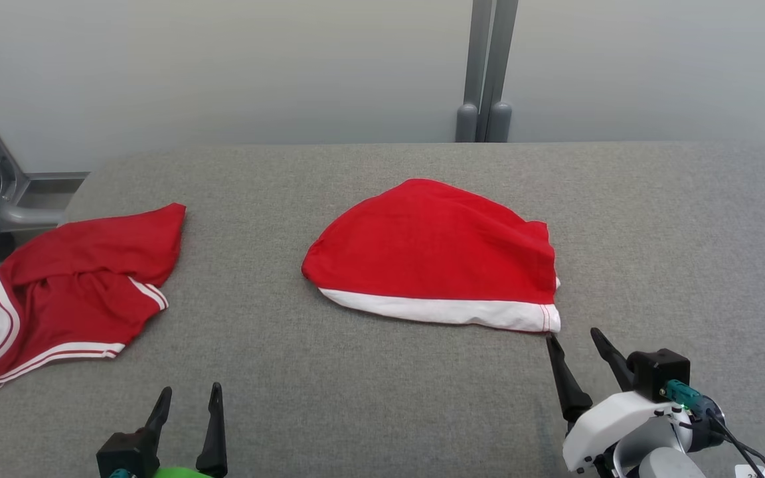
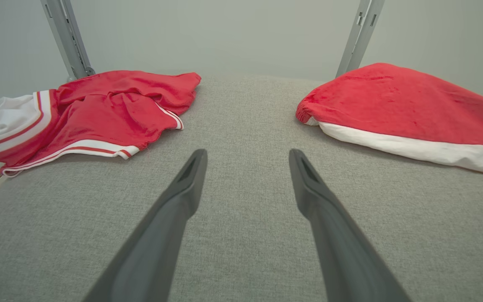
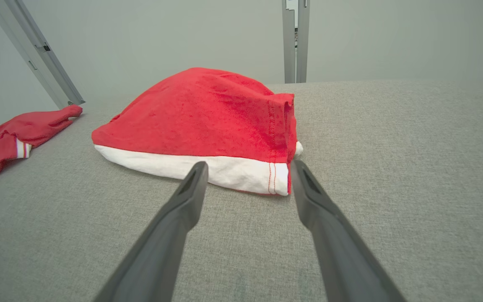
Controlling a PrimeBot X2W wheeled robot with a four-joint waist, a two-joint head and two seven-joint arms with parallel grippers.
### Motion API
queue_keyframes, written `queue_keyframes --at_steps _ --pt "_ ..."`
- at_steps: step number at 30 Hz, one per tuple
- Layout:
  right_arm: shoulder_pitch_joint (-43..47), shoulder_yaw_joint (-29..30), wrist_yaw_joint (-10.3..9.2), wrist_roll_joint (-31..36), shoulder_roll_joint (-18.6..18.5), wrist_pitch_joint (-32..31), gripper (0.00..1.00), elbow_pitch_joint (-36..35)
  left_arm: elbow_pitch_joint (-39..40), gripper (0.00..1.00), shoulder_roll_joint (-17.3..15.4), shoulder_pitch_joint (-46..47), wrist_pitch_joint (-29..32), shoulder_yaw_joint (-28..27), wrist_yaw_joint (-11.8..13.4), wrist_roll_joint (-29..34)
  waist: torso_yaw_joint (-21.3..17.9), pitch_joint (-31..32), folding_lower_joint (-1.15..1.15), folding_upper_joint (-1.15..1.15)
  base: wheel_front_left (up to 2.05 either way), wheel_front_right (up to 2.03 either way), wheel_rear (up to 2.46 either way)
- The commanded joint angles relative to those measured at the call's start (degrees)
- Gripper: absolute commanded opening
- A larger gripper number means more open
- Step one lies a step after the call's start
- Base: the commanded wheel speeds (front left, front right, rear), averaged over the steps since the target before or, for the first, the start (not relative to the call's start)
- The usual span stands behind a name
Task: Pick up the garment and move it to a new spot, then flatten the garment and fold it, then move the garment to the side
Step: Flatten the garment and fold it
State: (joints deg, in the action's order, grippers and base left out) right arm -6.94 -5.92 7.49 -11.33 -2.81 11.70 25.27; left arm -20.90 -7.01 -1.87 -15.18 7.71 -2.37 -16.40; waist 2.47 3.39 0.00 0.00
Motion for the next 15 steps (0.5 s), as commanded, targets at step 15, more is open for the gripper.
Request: queue_keyframes --at_steps 15 --pt "0.87 -0.63 0.00 0.03 -0.14 -0.32 1.00 -0.86 -1.83 1.00 0.26 -0.43 -0.05 -0.97 -1.16 0.42 -1.61 0.10 0.00 0.00 0.00 0.00 0.00"
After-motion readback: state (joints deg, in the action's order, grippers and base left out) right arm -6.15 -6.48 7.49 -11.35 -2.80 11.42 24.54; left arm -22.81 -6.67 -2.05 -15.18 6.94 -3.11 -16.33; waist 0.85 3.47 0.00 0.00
